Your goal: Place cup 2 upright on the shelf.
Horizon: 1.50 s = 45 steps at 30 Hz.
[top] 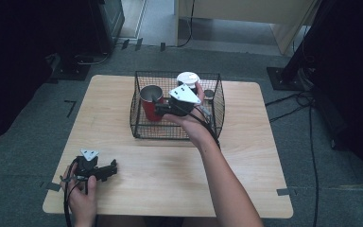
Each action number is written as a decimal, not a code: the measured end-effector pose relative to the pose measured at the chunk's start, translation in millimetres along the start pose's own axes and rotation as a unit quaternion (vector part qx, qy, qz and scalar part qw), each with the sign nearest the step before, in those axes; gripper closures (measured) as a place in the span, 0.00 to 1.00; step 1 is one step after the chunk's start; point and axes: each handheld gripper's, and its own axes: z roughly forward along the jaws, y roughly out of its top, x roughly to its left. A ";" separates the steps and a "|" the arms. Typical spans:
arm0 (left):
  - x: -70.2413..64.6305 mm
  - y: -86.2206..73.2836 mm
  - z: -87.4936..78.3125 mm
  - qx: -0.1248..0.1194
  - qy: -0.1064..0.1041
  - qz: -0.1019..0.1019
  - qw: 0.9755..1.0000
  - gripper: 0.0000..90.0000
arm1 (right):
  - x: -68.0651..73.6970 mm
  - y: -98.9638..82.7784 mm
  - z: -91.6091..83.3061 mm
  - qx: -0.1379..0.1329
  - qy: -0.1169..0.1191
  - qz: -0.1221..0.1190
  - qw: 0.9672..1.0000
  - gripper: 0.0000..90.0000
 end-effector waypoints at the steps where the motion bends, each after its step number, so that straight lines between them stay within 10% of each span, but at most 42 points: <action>1: -0.1 0.0 0.0 0.000 0.000 0.000 1.000 0.00 | -0.6 -0.2 -3.2 -0.001 0.000 -0.001 1.000 0.00; 45: -0.1 0.0 0.0 0.000 0.000 -0.001 1.000 0.00 | -59.3 -61.9 -122.1 0.011 -0.060 0.018 0.998 0.00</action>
